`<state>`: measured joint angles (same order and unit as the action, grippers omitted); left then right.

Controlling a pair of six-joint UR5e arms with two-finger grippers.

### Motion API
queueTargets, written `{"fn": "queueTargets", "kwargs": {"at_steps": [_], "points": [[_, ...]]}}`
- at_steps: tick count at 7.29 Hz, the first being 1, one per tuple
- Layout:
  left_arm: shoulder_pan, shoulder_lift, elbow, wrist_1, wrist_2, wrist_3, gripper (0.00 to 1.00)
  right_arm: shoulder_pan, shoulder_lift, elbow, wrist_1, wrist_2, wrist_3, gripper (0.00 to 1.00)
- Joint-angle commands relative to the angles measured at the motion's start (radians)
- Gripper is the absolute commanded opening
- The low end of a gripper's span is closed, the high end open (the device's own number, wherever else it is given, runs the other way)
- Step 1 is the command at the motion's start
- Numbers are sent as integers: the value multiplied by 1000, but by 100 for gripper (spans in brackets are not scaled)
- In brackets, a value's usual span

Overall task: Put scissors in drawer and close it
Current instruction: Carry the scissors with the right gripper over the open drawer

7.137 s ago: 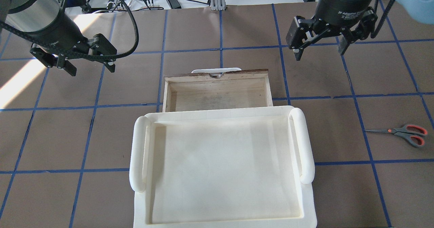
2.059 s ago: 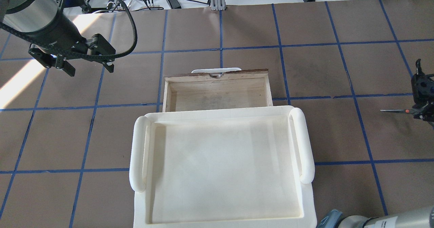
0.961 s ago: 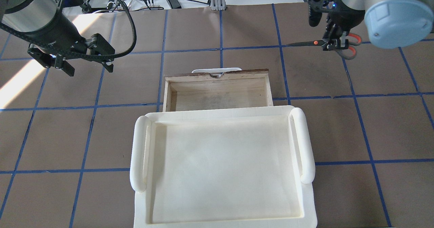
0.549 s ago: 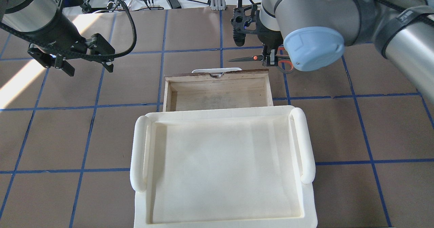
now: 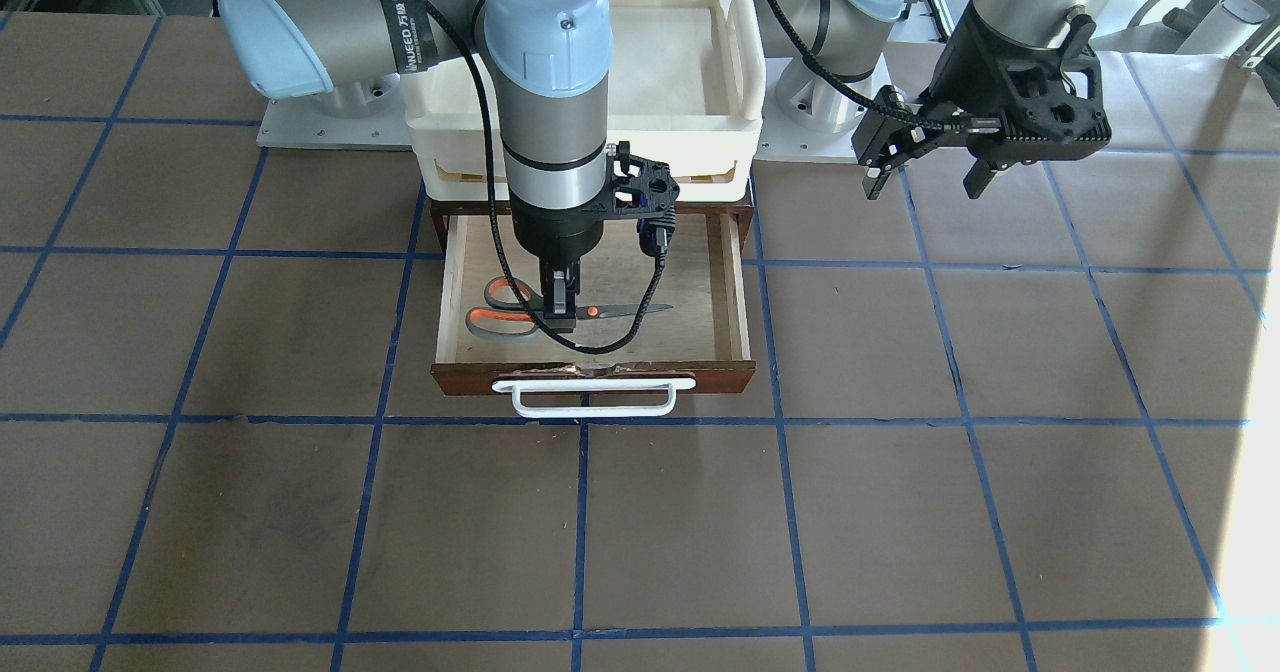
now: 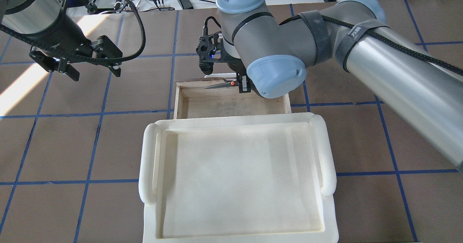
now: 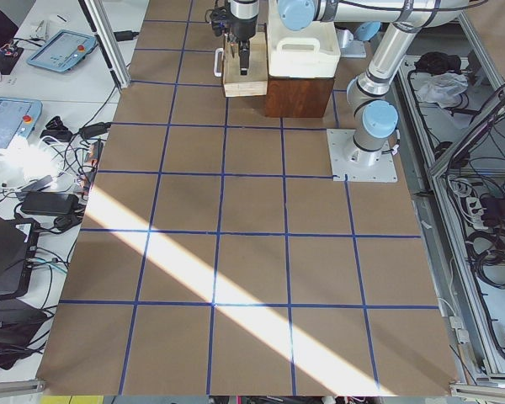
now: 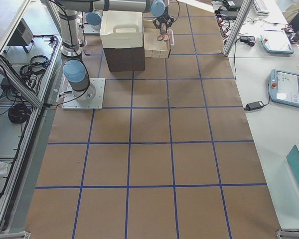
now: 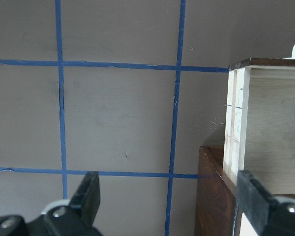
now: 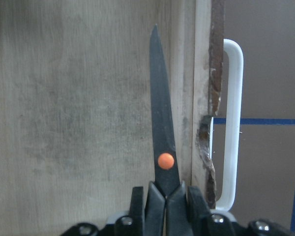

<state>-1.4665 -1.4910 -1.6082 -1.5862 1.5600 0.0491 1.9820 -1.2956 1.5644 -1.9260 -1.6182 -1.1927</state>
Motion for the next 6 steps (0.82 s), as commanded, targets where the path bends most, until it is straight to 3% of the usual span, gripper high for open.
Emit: {"fn": "queueTargets", "kwargs": {"at_steps": [1, 6], "points": [[0, 0, 1, 2, 0, 0, 100, 35, 24, 3, -1, 4, 30, 0], [0, 0, -1, 3, 0, 0, 100, 35, 36, 55, 2, 27, 107, 0]]}}
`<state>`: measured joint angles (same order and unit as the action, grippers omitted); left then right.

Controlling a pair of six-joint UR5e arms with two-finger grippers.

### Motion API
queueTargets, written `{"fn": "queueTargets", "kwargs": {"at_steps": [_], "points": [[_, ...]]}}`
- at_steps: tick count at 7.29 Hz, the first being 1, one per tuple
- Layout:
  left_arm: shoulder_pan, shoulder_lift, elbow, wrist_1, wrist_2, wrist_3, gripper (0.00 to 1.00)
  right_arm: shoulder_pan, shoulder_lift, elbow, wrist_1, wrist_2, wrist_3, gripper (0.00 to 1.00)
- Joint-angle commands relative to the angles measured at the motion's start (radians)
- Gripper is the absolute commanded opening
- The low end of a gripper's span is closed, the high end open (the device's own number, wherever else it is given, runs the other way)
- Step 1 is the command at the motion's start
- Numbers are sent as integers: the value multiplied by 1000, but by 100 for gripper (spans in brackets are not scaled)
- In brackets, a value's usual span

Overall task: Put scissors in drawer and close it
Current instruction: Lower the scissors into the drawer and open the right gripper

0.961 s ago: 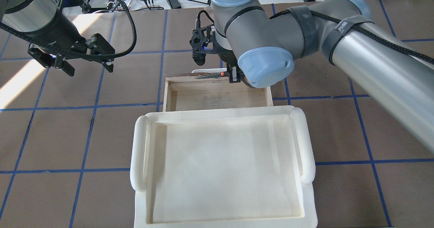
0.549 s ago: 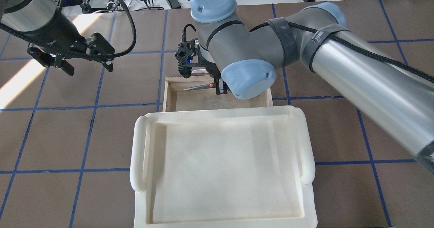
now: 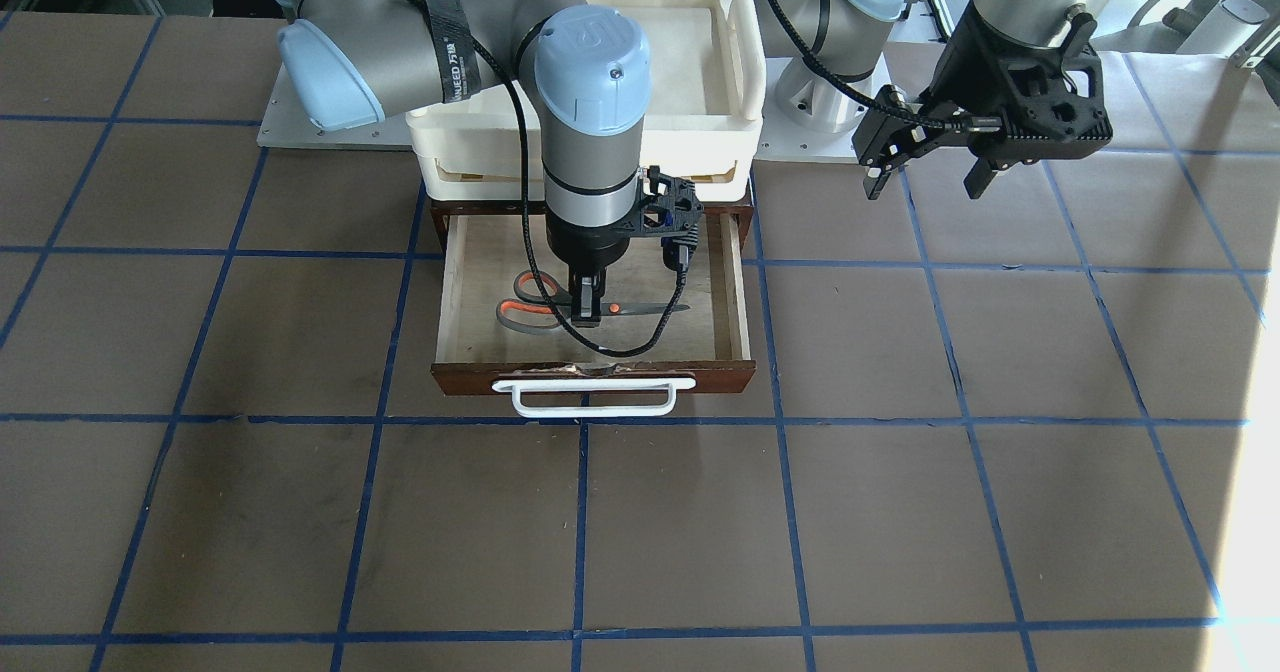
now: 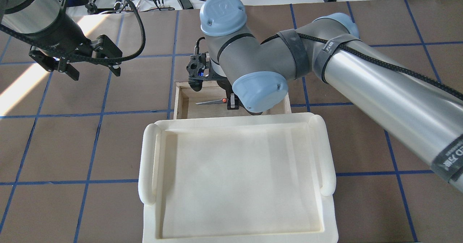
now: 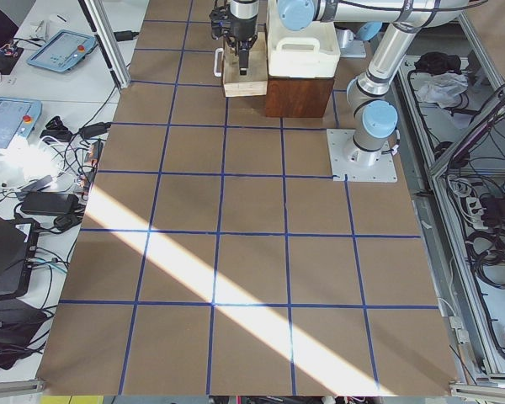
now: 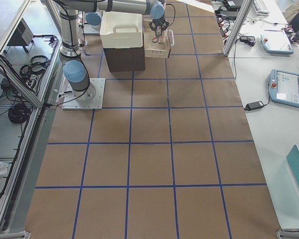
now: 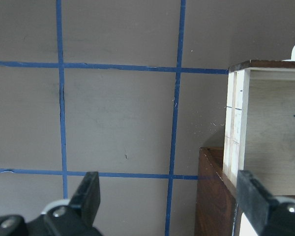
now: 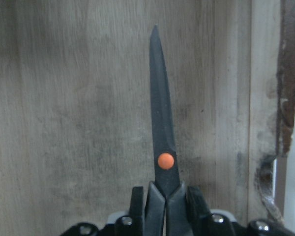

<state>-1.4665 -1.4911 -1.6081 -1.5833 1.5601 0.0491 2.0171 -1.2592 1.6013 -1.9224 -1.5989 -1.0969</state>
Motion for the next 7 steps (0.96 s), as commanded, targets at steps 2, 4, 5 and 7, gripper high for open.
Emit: {"fn": "queueTargets", "kwargs": {"at_steps": [2, 4, 5, 7], "points": [[0, 12, 2, -9, 5, 27, 100, 0, 3, 20, -9, 46, 14, 0], [0, 28, 1, -36, 8, 52, 100, 2, 27, 19, -14, 53, 38, 0], [-2, 28, 1, -37, 8, 52, 100, 2, 32, 19, -12, 51, 38, 0], [-2, 23, 1, -32, 9, 54, 100, 3, 32, 20, -7, 54, 46, 0]]}}
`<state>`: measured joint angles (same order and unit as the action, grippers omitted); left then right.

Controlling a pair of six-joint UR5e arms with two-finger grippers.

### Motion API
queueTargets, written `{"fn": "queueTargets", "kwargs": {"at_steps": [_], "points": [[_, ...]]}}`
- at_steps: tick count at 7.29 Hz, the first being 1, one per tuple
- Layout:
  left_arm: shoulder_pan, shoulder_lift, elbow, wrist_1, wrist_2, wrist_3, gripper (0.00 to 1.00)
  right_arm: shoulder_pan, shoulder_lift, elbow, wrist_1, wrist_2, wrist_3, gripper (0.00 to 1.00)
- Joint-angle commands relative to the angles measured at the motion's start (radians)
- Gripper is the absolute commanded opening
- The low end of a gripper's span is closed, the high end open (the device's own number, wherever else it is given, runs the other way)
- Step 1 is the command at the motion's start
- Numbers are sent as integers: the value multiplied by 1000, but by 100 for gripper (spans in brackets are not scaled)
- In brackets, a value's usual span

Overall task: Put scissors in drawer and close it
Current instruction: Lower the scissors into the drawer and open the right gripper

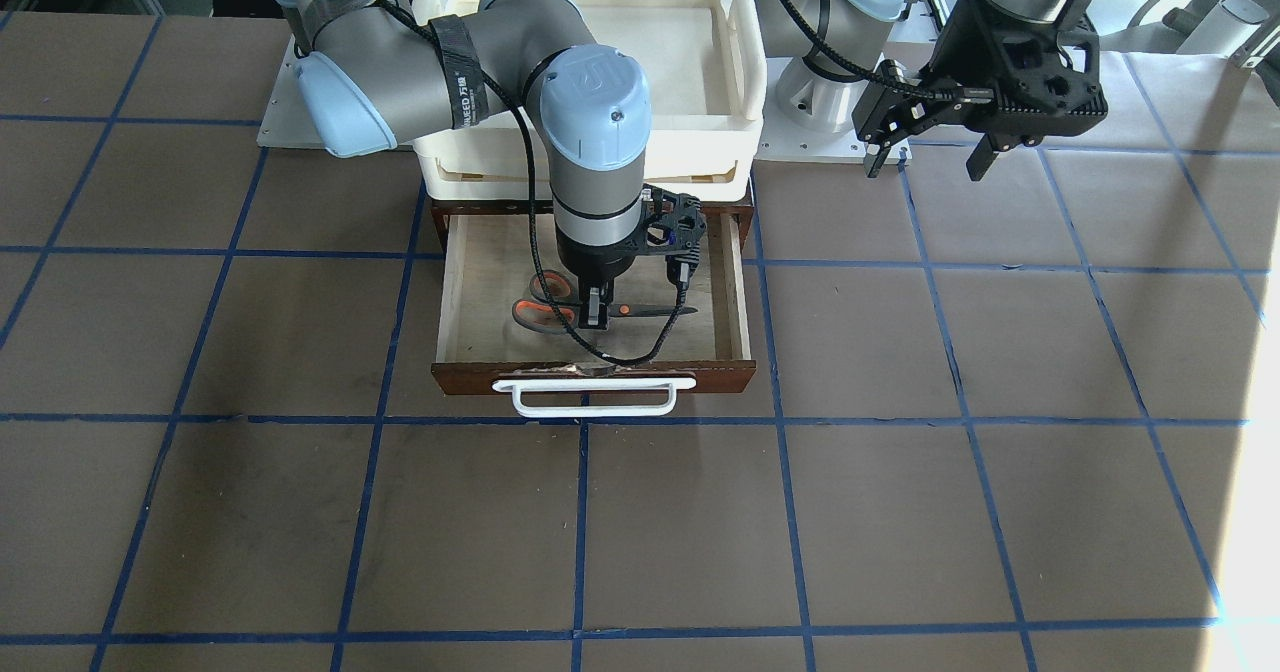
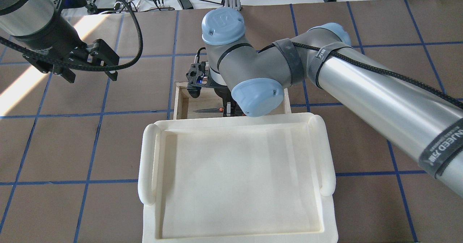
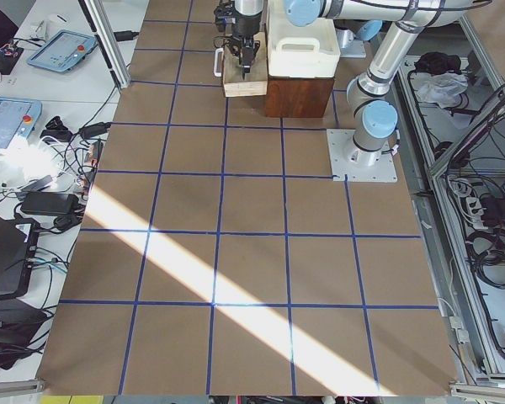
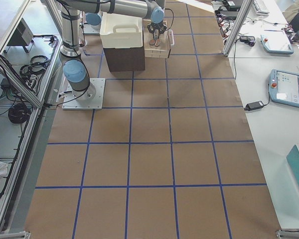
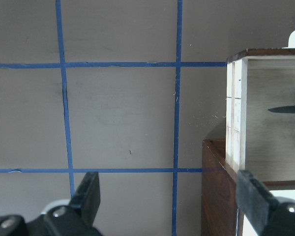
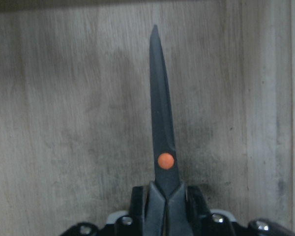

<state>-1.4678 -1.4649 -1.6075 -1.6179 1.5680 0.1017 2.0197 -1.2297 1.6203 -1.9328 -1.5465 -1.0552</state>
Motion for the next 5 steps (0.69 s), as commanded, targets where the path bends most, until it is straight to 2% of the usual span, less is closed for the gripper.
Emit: {"fn": "queueTargets", "kwargs": {"at_steps": [1, 2, 3, 4, 5], "points": [[0, -11, 0, 12, 4, 1, 100, 1, 2, 1, 0, 0, 3, 17], [0, -18, 1, 39, 3, 0, 100, -1, 2, 1, 5, 0, 0, 34], [0, -23, 1, 56, 1, 1, 100, -1, 10, 1, 2, 3, 1, 68], [1, -31, 1, 61, 1, 0, 100, 1, 12, 1, 11, 2, 0, 89], [1, -31, 0, 58, -2, 0, 100, -1, 9, 0, 8, 0, 0, 99]]}}
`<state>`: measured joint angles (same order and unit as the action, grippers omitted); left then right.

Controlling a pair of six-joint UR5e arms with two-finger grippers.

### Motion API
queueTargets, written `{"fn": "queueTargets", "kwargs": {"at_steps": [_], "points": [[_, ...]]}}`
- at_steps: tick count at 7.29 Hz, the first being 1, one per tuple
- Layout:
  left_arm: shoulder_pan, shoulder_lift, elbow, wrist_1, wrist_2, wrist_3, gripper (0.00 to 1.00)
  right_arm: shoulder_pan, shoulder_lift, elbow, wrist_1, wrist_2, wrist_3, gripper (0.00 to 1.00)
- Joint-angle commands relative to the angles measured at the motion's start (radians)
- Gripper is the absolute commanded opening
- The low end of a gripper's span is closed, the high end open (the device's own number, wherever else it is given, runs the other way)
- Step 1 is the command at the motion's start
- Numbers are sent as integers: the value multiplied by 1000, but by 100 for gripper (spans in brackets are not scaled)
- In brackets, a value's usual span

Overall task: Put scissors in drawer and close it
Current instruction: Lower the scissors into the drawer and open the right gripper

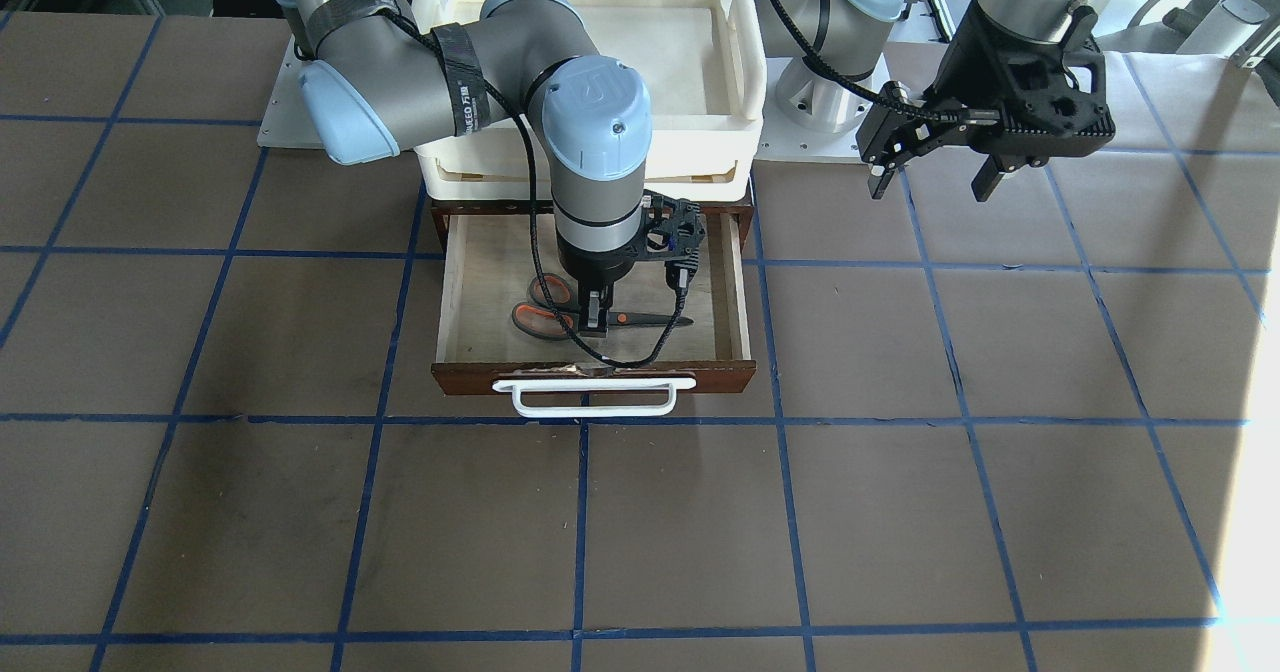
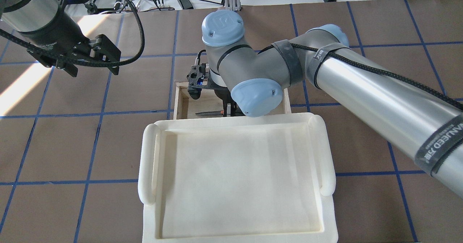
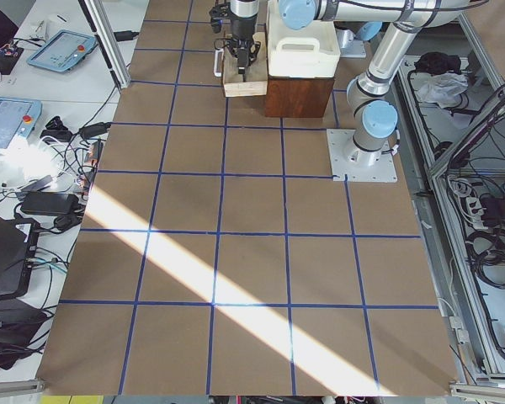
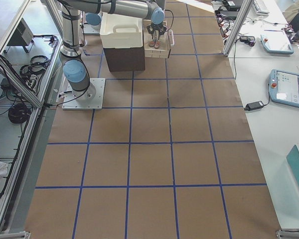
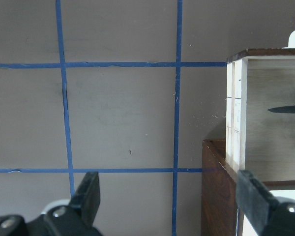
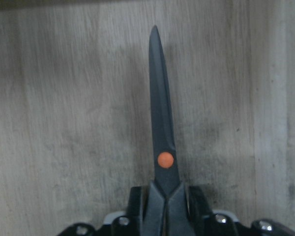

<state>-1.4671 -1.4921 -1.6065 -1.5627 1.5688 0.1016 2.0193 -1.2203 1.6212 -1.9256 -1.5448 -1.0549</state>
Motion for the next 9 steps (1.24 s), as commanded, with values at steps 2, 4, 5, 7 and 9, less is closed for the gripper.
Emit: {"fn": "queueTargets", "kwargs": {"at_steps": [2, 4, 5, 7, 9], "points": [[1, -14, -1, 4, -7, -16, 100, -2, -10, -27, 1, -1, 4, 100], [1, -28, -1, 6, -7, -22, 100, -20, -31, -87, 23, -1, 12, 100], [1, -42, 0, 25, -4, -14, 100, -43, -66, -99, 57, 2, 47, 100], [-1, -80, 0, 119, -1, -37, 100, -127, -145, -98, 112, 0, 110, 100], [-10, -127, 16, 159, -10, -103, 100, -239, -220, -92, 164, 0, 140, 100]]}}
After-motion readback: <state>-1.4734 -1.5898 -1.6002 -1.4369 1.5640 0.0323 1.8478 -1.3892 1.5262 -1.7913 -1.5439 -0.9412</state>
